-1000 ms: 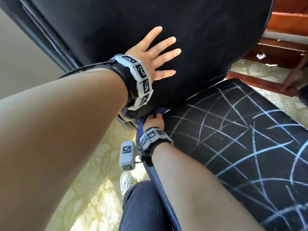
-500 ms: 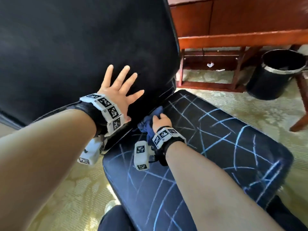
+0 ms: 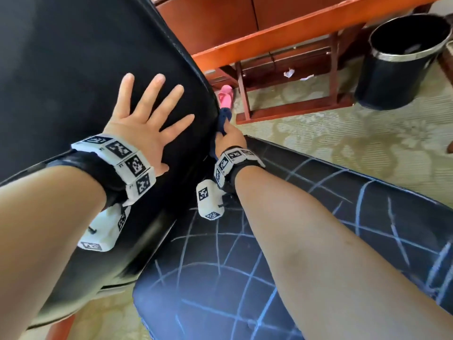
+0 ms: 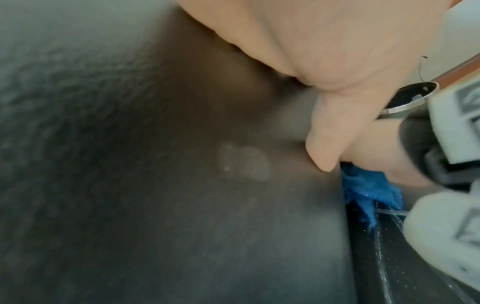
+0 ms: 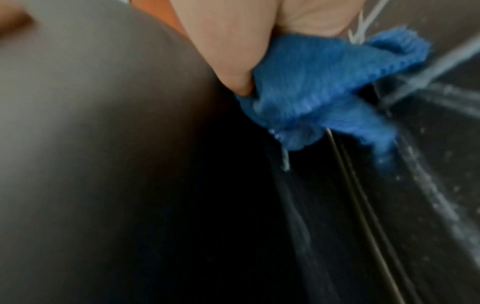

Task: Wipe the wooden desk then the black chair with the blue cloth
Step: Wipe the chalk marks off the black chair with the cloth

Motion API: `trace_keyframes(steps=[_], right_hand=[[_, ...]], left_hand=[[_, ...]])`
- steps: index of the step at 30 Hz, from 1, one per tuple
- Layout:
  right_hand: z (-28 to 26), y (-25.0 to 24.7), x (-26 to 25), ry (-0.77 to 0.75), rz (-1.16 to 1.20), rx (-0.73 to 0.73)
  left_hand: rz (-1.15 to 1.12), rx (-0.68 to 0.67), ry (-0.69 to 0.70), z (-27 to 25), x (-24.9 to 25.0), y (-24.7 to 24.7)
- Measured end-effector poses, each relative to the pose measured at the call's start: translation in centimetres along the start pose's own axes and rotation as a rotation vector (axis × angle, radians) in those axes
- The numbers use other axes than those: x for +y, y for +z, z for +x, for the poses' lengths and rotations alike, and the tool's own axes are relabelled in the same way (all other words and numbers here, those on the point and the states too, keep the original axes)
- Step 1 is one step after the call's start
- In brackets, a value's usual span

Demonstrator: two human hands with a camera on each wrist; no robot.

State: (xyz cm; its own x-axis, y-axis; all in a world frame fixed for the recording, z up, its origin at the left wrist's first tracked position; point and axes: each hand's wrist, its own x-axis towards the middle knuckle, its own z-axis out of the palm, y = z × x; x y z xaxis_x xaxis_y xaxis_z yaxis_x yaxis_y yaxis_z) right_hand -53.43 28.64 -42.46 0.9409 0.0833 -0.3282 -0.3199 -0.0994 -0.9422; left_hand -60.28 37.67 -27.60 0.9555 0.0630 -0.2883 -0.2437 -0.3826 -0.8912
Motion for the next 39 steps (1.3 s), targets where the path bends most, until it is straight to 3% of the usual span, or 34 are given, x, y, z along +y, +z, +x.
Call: trace_keyframes(steps=[3, 8, 12, 15, 17, 21, 23, 29, 32, 39], right_hand=[[1.4, 2.7, 0.5, -0.012, 0.024, 0.029], [0.8, 3.7, 1.2, 0.038, -0.168, -0.009], [-4.5, 6.6, 2.2, 0.15, -0.197, -0.189], [-8.6, 8.2, 3.8, 0.138, -0.169, -0.313], [-8.5, 7.0, 4.0, 0.094, -0.155, -0.272], [-4.2, 1.4, 2.2, 0.083, -0.139, -0.001], [-1.6, -0.7, 0.8, 0.068, -0.127, 0.064], [1.7, 2.8, -0.7, 0.02, -0.204, -0.066], [-0.3, 4.1, 0.9, 0.029, -0.208, -0.073], [-6.4, 6.4, 3.1, 0.066, -0.193, -0.247]], left_hand=[[0.01, 0.006, 0.01, 0.7, -0.2, 0.5], [0.002, -0.003, 0.028, 1.0, -0.5, 0.7], [-0.023, -0.032, 0.019, 0.3, -0.7, 0.5], [-0.038, -0.048, 0.009, -0.3, -0.7, 0.3], [-0.042, -0.06, 0.009, -0.4, -0.7, 0.3], [-0.056, -0.033, 0.01, 0.0, -0.7, 0.5], [-0.062, -0.017, 0.015, 0.2, -0.8, 0.8], [-0.05, -0.004, 0.029, 1.2, -0.8, 1.8], [-0.034, -0.006, 0.02, 1.5, -0.9, 1.9], [-0.05, -0.001, 0.036, 0.2, -0.9, 1.0]])
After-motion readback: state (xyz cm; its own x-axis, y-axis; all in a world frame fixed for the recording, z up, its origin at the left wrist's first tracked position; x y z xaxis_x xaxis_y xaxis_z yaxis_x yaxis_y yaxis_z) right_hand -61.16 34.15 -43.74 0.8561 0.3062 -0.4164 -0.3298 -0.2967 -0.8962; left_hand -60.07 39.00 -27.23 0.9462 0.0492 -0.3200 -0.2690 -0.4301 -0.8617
